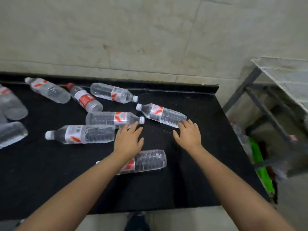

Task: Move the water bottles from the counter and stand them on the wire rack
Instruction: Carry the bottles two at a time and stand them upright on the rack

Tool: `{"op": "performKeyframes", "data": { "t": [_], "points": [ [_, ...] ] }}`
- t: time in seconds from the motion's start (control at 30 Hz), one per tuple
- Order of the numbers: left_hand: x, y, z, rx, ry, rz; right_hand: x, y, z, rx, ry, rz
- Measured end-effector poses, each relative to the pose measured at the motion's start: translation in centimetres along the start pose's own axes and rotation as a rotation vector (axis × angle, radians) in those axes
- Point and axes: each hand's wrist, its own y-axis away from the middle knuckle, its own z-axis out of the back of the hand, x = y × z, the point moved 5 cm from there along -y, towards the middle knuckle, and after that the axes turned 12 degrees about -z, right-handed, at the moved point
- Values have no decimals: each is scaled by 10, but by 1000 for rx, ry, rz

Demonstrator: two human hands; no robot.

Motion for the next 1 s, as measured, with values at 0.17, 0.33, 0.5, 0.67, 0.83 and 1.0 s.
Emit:
{"op": "performKeyframes", "data": {
  "t": [0.17, 0.33, 0.5, 0.67, 0.83, 1.0],
  "points": [
    [23, 10, -14, -28, 42, 158, 40, -59, -18, 54, -14, 196],
    [16, 49, -31, -198, 74, 379, 68, -106, -39, 252, 28, 267],
    [-24, 66, -62, -271, 35, 574, 69, -113, -52, 176, 181, 355],
    [-40, 52, -68, -397, 335, 810, 47, -96, -47, 220, 167, 451],
    [-34, 32, -61, -363, 305, 894, -4, -71, -39, 371, 140, 509],
    [-33, -3, -47, -199, 213, 777, -45, -68, -37, 601, -10, 465]
  ]
}}
